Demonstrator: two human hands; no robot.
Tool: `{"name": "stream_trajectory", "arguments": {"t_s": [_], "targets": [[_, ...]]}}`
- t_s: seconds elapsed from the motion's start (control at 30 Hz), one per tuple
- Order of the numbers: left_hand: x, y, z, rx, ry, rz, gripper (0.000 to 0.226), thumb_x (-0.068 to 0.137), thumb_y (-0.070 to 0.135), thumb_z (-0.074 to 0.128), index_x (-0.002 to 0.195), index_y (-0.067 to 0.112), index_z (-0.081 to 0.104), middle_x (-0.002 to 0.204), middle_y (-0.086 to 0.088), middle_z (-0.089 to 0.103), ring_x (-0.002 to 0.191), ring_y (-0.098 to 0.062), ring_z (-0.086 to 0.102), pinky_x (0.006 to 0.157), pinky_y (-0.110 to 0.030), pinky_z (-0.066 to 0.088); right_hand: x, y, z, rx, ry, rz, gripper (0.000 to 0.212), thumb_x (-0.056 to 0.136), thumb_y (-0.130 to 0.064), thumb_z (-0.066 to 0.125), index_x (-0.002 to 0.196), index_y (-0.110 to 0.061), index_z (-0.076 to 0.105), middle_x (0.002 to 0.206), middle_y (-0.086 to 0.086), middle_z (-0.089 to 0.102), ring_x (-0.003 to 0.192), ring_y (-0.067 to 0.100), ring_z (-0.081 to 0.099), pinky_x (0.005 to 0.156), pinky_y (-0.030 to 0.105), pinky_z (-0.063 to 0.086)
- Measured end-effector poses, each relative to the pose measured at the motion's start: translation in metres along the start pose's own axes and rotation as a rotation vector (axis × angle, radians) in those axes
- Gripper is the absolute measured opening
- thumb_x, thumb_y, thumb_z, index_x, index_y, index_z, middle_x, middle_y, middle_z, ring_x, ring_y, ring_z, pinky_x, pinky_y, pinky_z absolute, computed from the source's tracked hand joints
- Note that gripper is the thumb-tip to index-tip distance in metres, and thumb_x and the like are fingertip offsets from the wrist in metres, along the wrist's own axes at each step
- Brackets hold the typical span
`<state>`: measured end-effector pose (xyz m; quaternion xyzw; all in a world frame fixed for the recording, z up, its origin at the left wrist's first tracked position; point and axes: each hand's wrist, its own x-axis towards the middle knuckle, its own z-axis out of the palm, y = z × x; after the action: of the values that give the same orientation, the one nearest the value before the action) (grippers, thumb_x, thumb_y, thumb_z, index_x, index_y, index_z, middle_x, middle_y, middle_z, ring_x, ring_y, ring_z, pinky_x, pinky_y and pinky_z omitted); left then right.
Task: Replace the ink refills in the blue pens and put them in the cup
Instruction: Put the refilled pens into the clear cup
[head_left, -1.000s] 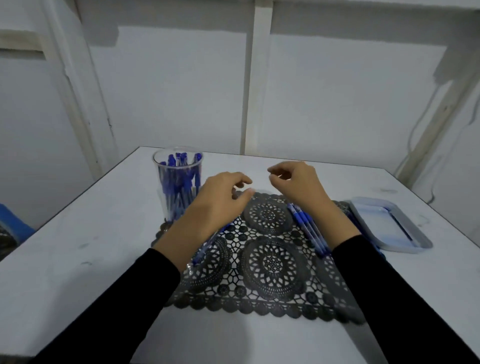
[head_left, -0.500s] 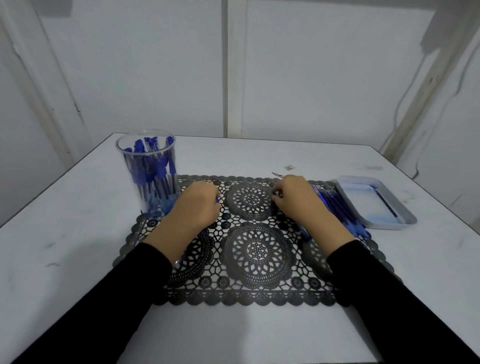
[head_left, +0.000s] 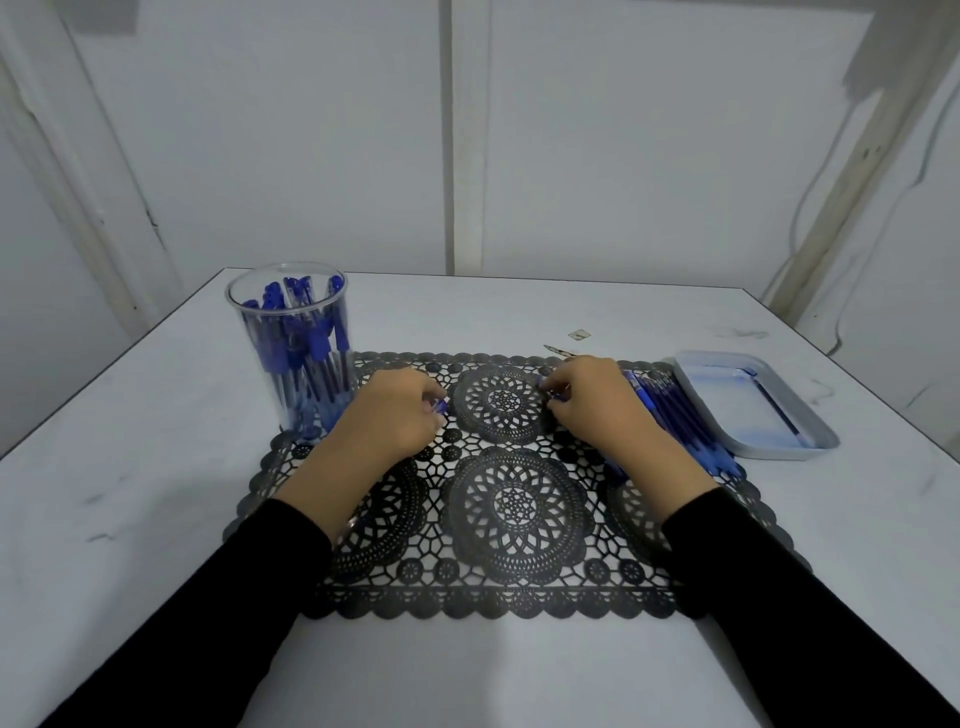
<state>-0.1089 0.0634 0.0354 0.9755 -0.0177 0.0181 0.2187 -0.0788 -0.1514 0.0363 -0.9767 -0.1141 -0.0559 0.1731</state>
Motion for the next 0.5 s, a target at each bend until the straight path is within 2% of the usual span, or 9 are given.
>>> {"name": "stream_trajectory", "arguments": {"t_s": [0.13, 0.23, 0.3, 0.4, 0.47, 0.5], "targets": [[-0.002, -0.002, 0.001, -0.281, -0.015, -0.006, 0.03, 0.088, 0.018, 0.074, 0.119, 0.02, 0.072, 0.092, 0.008, 0.07, 0.081, -0.001, 0.06, 0.074, -0.015, 0.044, 0.002, 0.004, 0.0, 0.024, -0.007, 0.013, 0.031, 0.092, -0.006, 0.061, 0.12, -0.017, 0.069, 0.12, 0.006, 0.067, 0.087, 0.014, 0.058, 0.078, 0.024, 0.047], [-0.001, -0.003, 0.001, -0.421, 0.008, -0.002, 0.026, 0.088, 0.019, 0.074, 0.114, 0.023, 0.073, 0.092, 0.012, 0.069, 0.085, 0.003, 0.061, 0.083, -0.018, 0.051, 0.003, 0.004, 0.003, 0.013, -0.022, 0.018, 0.032, 0.092, -0.004, 0.059, 0.119, -0.017, 0.07, 0.122, 0.006, 0.066, 0.095, 0.019, 0.063, 0.083, 0.027, 0.052], [-0.002, -0.002, 0.001, -0.495, 0.043, 0.006, 0.025, 0.088, 0.019, 0.074, 0.111, 0.025, 0.074, 0.095, 0.01, 0.07, 0.088, 0.001, 0.062, 0.084, -0.019, 0.051, 0.004, 0.003, 0.004, 0.052, 0.011, 0.022, 0.029, 0.092, -0.007, 0.059, 0.116, -0.018, 0.071, 0.116, 0.006, 0.07, 0.086, 0.02, 0.065, 0.076, 0.027, 0.054], [-0.004, 0.003, -0.003, -0.592, 0.149, 0.034, 0.027, 0.089, 0.018, 0.073, 0.115, 0.027, 0.072, 0.098, 0.011, 0.069, 0.086, 0.002, 0.062, 0.079, -0.011, 0.049, 0.003, -0.002, -0.002, 0.219, 0.118, 0.021, 0.022, 0.091, -0.018, 0.066, 0.111, -0.017, 0.073, 0.101, 0.004, 0.073, 0.079, 0.012, 0.064, 0.075, 0.017, 0.05], [-0.006, 0.011, -0.01, -0.663, 0.23, 0.071, 0.031, 0.091, 0.018, 0.071, 0.12, 0.028, 0.07, 0.099, 0.011, 0.069, 0.075, 0.002, 0.063, 0.077, -0.012, 0.053, 0.002, -0.008, -0.01, 0.398, 0.192, 0.022, 0.024, 0.089, -0.015, 0.067, 0.111, -0.02, 0.073, 0.094, -0.001, 0.073, 0.076, 0.006, 0.065, 0.07, 0.006, 0.045], [-0.008, 0.015, -0.014, -0.709, 0.26, 0.09, 0.033, 0.091, 0.017, 0.07, 0.122, 0.028, 0.068, 0.099, 0.012, 0.068, 0.072, 0.0, 0.065, 0.074, -0.014, 0.055, 0.002, -0.013, -0.015, 0.493, 0.219, 0.012, 0.026, 0.088, -0.013, 0.067, 0.111, -0.023, 0.073, 0.09, -0.004, 0.073, 0.074, 0.003, 0.066, 0.067, 0.005, 0.046]]}}
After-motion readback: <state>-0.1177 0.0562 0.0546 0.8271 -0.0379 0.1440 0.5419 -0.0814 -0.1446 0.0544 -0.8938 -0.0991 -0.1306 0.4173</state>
